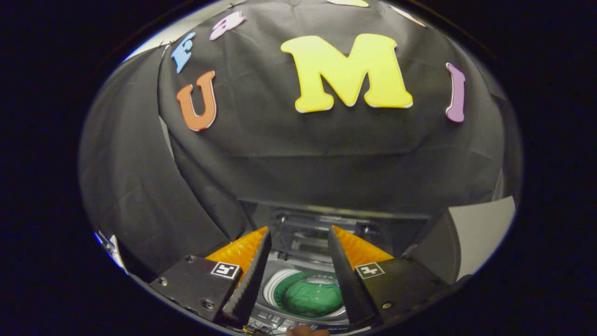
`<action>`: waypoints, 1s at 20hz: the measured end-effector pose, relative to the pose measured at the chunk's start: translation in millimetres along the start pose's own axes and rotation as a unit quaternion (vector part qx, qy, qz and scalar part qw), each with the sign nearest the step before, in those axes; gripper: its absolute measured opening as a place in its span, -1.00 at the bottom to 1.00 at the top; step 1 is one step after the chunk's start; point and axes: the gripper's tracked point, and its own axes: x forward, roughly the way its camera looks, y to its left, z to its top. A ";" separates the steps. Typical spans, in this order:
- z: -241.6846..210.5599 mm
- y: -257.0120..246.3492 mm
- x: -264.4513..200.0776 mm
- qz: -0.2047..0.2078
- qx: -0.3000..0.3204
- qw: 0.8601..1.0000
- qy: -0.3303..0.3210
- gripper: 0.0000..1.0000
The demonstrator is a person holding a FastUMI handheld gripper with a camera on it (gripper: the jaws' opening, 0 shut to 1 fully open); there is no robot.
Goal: Put the clothes into the washing machine and then close the washing machine lid.
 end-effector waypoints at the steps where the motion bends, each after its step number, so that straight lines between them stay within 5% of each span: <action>1: 12.3 -7.3 -2.0 -0.002 0.001 1.000 -0.007 0.53; 14: 20.2 -72.2 136.8 -0.075 0.037 0.994 0.069 0.55; 20: 3.6 -83.0 160.7 -0.093 0.041 0.990 0.099 0.54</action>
